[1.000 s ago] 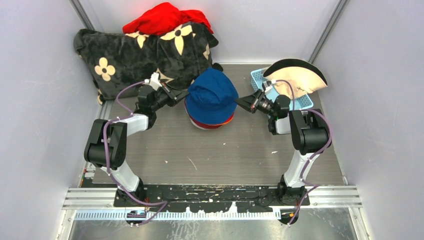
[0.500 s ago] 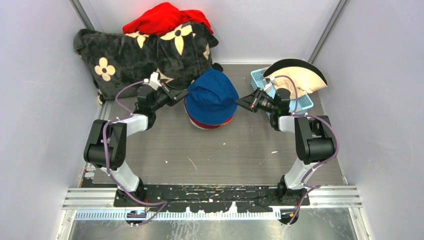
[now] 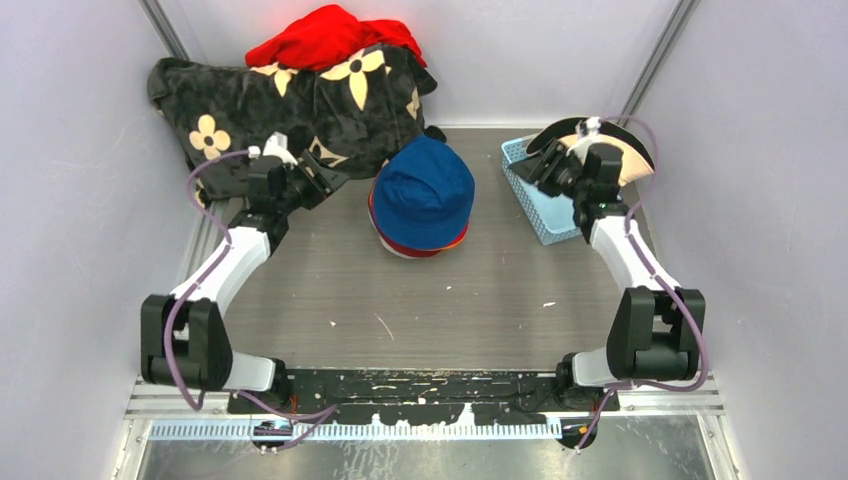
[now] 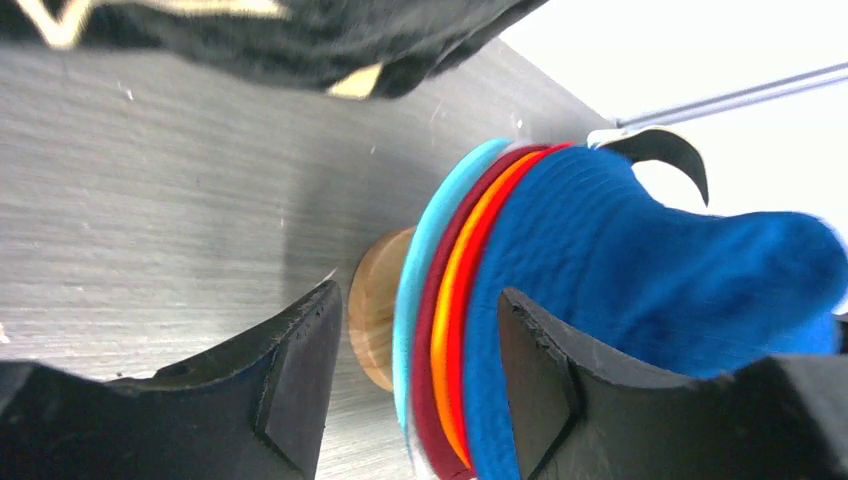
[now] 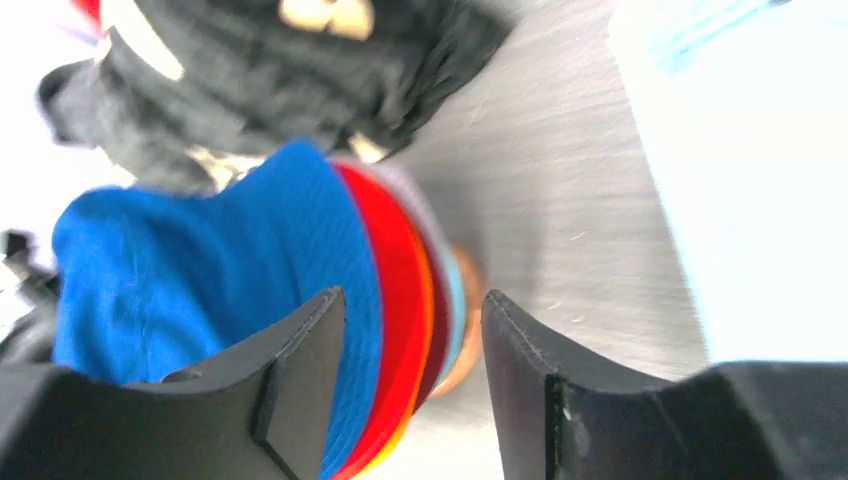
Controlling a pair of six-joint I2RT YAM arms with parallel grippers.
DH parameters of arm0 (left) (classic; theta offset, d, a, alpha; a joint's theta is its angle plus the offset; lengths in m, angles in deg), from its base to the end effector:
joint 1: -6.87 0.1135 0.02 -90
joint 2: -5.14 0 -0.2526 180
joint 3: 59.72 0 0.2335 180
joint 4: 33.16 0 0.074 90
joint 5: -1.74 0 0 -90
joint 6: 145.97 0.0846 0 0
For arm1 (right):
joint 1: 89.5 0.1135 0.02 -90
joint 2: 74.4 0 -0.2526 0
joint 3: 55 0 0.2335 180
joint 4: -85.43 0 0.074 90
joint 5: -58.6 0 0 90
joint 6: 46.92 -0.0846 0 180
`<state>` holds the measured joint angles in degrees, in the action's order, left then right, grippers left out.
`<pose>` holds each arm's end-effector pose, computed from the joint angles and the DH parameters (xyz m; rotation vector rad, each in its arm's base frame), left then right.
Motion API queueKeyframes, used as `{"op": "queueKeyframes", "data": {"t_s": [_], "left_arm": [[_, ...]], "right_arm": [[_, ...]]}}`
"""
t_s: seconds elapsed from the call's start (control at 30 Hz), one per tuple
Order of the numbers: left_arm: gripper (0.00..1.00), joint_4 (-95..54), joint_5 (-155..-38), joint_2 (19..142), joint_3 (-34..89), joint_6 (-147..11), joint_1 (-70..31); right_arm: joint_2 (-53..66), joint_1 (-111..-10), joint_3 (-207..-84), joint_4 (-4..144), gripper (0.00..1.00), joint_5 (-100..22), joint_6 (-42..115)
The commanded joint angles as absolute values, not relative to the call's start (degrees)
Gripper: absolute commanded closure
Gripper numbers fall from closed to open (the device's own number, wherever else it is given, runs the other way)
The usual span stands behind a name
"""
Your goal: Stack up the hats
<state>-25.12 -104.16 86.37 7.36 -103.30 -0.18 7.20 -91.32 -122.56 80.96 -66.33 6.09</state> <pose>0.3463 -0.0662 0.2474 -0.5233 1.9837 -0.8810 0.3469 0.0374 0.2612 0.2264 1.9429 0.9870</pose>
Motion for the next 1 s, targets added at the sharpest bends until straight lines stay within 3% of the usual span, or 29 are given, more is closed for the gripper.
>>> {"op": "queueKeyframes", "data": {"t_s": [0.0,0.13,0.37,0.97], "left_arm": [[0.41,-16.0,-98.4,79.5,13.4,-97.0,-0.1],[0.4,-13.5,-99.1,76.0,14.7,-96.4,-0.1],[0.4,-12.4,-99.5,73.0,14.0,-95.4,-0.4],[0.4,-12.9,-101.4,74.1,13.9,-95.2,-0.4]], "right_arm": [[4.5,-92.0,-136.1,61.9,0.41,-45.2,18.8],[9.3,-92.0,-146.9,51.5,0.4,-30.0,25.9],[19.8,-92.1,-155.7,46.0,0.4,-16.9,31.5],[40.6,-92.0,-165.0,42.4,0.4,-1.6,34.8]]}}
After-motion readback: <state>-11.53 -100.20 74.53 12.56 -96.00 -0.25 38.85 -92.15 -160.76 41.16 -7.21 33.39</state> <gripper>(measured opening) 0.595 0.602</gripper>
